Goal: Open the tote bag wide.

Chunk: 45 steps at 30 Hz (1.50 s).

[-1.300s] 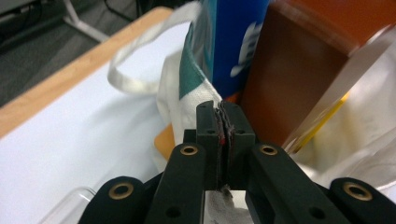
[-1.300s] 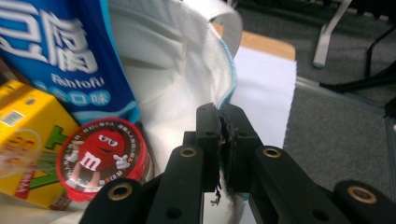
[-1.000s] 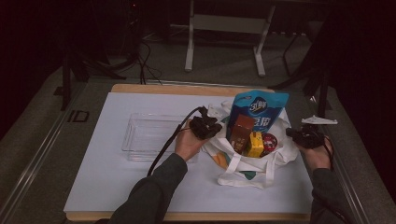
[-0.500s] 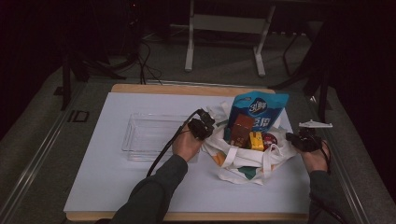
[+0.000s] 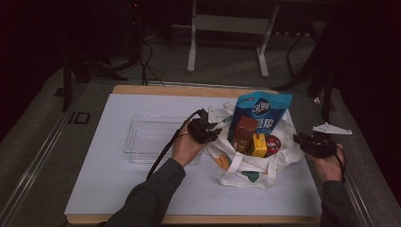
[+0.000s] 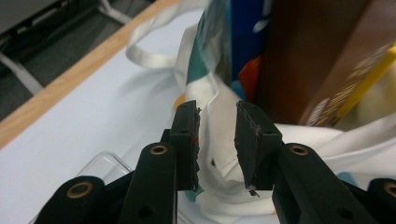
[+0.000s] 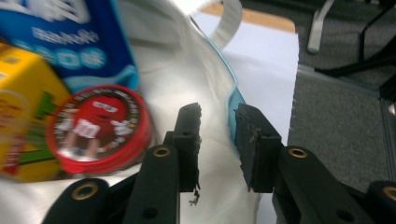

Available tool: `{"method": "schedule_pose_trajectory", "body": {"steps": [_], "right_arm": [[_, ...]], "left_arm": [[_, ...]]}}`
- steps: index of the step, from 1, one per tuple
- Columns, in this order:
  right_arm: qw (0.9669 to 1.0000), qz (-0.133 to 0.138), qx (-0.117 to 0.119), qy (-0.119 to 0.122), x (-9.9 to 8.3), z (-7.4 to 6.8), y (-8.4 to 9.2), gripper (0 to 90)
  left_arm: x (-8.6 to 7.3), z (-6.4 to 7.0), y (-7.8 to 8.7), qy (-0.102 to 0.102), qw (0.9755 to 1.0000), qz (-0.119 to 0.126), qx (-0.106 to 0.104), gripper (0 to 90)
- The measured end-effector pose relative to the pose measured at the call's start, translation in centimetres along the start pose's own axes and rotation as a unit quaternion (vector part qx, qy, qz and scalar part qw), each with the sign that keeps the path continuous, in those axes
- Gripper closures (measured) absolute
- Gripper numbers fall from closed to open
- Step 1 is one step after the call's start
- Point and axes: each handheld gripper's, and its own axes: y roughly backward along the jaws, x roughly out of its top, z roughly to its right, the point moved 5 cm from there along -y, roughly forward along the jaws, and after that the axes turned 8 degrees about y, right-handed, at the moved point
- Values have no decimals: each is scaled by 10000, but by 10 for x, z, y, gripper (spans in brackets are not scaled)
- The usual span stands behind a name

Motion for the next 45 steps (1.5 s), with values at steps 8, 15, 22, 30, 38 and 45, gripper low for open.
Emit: {"method": "schedule_pose_trajectory", "body": {"steps": [8, 15, 22, 30, 38, 45], "right_arm": [[9984, 366, 329, 264, 1, -28, 30, 655], [9941, 586, 813, 423, -9, -55, 47, 655], [9944, 267, 922, 448, -35, -73, 27, 830], [9958, -138, 759, 502, -51, -86, 4, 851], [9957, -450, 692, 414, -71, -93, -14, 850], [9974, -416, 556, 195, -72, -95, -17, 848]], "left_arm": [[4, 20, 13, -102, 9983, 291, -489, 689], [-4, 38, 4, -221, 9972, 178, -689, 708], [-21, 51, -17, -288, 9961, -233, -798, 795], [-49, 66, -42, -505, 9954, -651, -498, 877], [-70, 68, -60, -206, 9959, -668, -576, 897], [-75, 71, -63, -233, 9972, -573, -430, 899]]}}
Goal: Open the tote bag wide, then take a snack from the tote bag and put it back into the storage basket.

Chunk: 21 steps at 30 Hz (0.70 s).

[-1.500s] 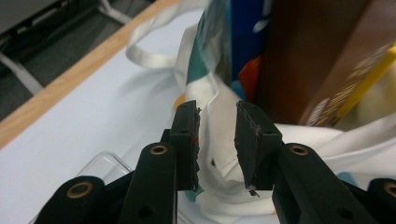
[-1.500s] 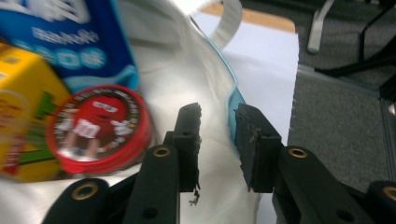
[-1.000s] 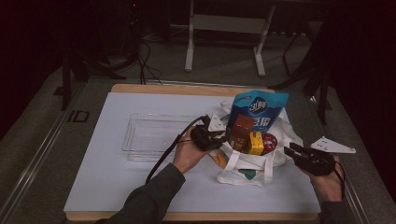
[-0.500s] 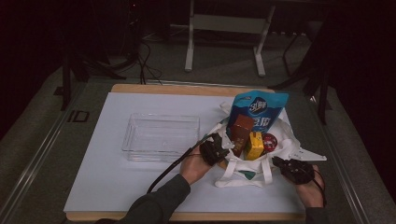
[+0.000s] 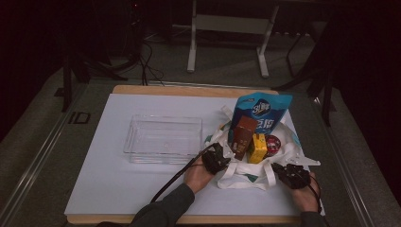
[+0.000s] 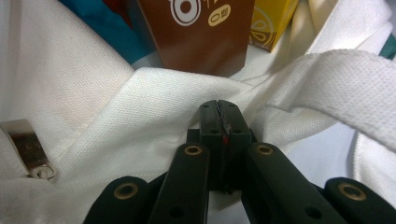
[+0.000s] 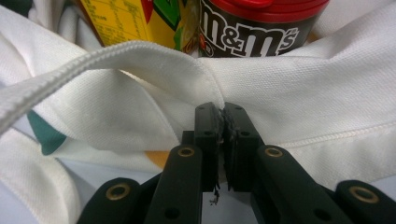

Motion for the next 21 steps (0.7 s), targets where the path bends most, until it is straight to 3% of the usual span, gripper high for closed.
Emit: {"method": "schedule_pose_trajectory", "body": {"steps": [7, 16, 21], "right_arm": [[10000, 83, -11, -54, -2, 0, 0, 847], [10000, 87, -47, 5, -2, -1, 0, 846], [9999, 109, -16, -20, -2, 0, 0, 844]], "left_arm": [[-2, 2, 0, 103, 9997, 187, 112, 898], [-2, 2, 1, 171, 9996, 211, 86, 897], [2, 2, 9, 312, 9989, 355, 20, 883]]}}
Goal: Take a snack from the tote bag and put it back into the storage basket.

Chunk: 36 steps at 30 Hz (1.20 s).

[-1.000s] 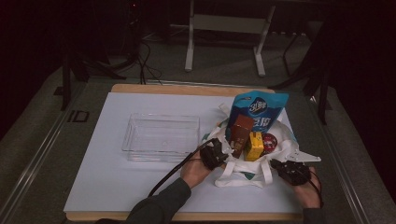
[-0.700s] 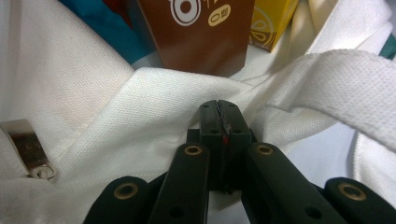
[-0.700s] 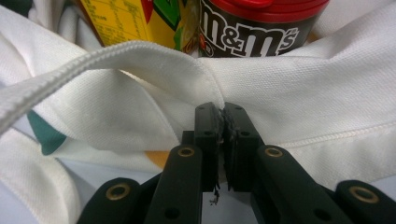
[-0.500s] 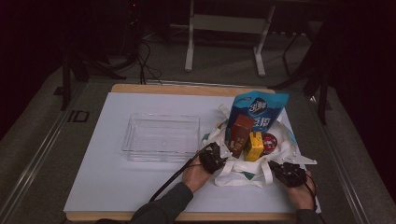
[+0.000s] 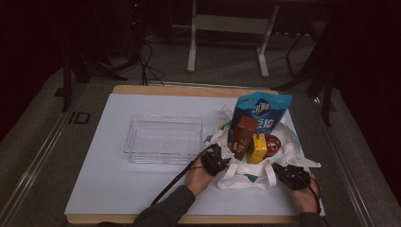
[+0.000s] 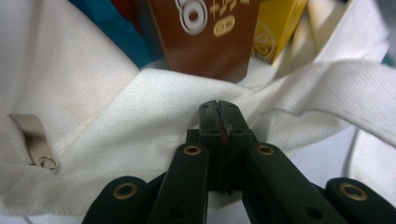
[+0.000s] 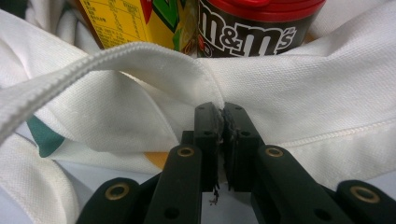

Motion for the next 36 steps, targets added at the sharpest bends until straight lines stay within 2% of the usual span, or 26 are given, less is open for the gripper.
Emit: {"method": "schedule_pose_trajectory", "body": {"steps": [3, 8, 10, 12, 16, 25, 29, 30, 31, 36], "right_arm": [[9999, 58, 52, -67, -1, 1, 0, 844], [9999, 87, 49, -103, -2, 1, 0, 844], [9999, 101, 40, -118, -2, 1, 1, 845], [9998, 125, 52, -155, -2, 1, 1, 845], [9998, 124, 77, -143, -2, 2, 1, 844], [9998, 123, 88, -138, -2, 2, 1, 841], [9998, 121, 90, -141, -2, 3, 1, 841], [9998, 118, 88, -139, -2, 2, 1, 841], [9998, 116, 79, -125, -2, 2, 0, 841], [9998, 109, 95, -152, -2, 2, 1, 839]], "left_arm": [[8, -2, 12, 59, 9998, 175, -62, 880], [22, -10, 29, 112, 9987, 484, 98, 894], [26, -13, 30, 174, 9985, 497, 168, 895], [31, -19, 30, 336, 9978, 504, 282, 897], [39, -25, 26, 525, 9966, 527, 366, 897], [39, -17, 11, 330, 9990, 191, 229, 896], [38, -11, 9, 206, 9997, 123, 74, 896], [36, -6, 7, 183, 9998, 74, -78, 896], [36, -5, 6, 173, 9997, 78, -130, 896], [35, -6, 7, 104, 9996, 102, -248, 892]]}}
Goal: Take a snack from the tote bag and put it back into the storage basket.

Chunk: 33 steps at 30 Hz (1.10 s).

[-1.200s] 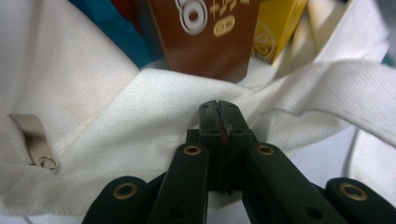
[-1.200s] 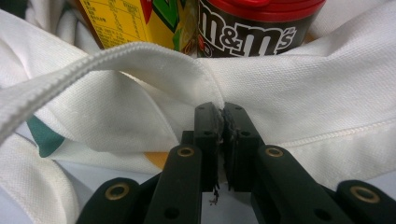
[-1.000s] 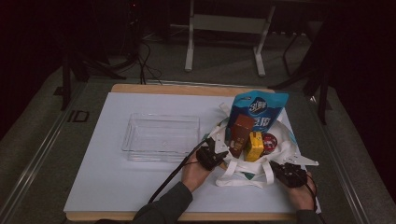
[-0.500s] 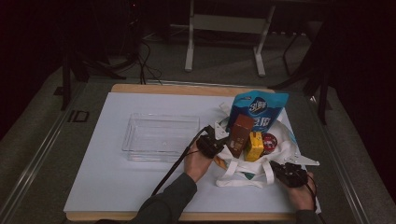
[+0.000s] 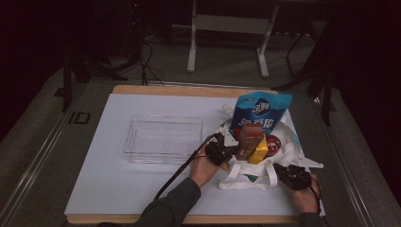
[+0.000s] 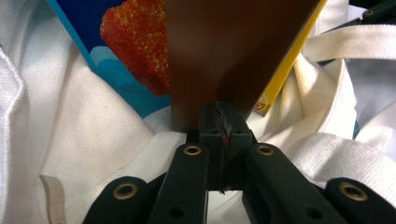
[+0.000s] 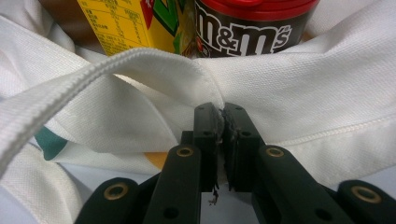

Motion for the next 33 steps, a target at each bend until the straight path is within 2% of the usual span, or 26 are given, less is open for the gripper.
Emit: {"method": "schedule_pose_trajectory", "body": {"steps": [3, 8, 13, 18, 20, 23, 26, 31, 33], "right_arm": [[10000, 15, 13, -10, 0, 0, 0, 837], [10000, 17, -8, 48, 0, 0, 0, 830], [10000, 32, 4, 21, 0, 0, 0, 828], [10000, 40, 15, 4, -1, 0, 0, 826], [10000, 34, -4, 43, -1, 0, 0, 825], [10000, 39, -14, 64, -1, 0, 0, 824], [10000, 43, -17, 66, -1, 0, 0, 824], [10000, 56, -12, 65, -1, 0, 0, 822], [10000, 63, -10, 59, -1, 0, 0, 821]], "left_arm": [[0, -3, 3, -85, 9999, 33, -78, 829], [4, -7, 11, -124, 9999, 99, -36, 752], [8, -12, 19, -186, 9993, 279, -135, 687], [14, -17, 30, -131, 9986, 397, -325, 662], [18, -17, 35, -203, 9978, 495, -400, 646], [24, -16, 42, -316, 9958, 589, -625, 619], [28, -16, 45, -390, 9944, 581, -788, 562], [38, -18, 50, -358, 9907, 788, -1054, 500], [41, -19, 52, -359, 9896, 850, -1099, 469]]}}
